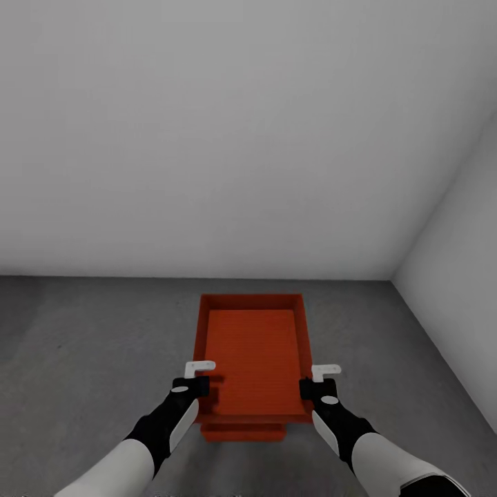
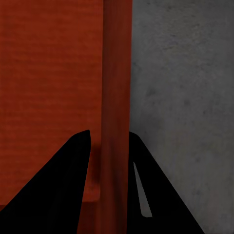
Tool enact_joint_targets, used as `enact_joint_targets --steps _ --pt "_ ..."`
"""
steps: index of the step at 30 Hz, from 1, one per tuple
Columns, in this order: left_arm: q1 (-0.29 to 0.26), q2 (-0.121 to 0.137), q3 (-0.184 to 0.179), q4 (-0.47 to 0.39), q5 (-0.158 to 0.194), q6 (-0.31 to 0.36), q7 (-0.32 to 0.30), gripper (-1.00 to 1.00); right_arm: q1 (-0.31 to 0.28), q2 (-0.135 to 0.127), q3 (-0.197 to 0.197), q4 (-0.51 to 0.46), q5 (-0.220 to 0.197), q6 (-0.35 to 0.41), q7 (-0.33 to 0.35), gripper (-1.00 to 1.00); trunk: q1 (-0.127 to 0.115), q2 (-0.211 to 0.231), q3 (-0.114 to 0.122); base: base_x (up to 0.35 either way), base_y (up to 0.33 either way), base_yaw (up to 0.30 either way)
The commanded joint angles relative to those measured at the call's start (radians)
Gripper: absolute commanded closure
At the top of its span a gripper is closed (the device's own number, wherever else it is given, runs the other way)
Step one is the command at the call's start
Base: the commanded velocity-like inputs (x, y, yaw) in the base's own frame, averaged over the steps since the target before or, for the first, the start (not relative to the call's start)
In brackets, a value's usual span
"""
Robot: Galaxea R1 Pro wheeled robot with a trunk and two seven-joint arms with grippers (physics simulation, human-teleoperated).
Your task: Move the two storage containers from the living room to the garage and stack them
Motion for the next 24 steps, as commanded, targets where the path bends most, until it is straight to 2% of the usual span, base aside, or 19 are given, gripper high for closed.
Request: enact_joint_targets --steps 1,24 --pt "-0.001 -0.001 0.012 -0.040 0.030 -0.038 0.027 1.00 0.000 0.015 -0.024 0.003 -0.014 -0.007 -0.001 1.00 0.000 -0.001 -0.003 0.000 0.000 0.000" --pt "-0.001 -0.001 0.012 -0.037 0.030 -0.038 0.027 1.00 0.000 0.015 -0.024 0.003 -0.014 -0.007 -0.002 1.00 0.000 -0.001 -0.040 0.000 0.000 0.000"
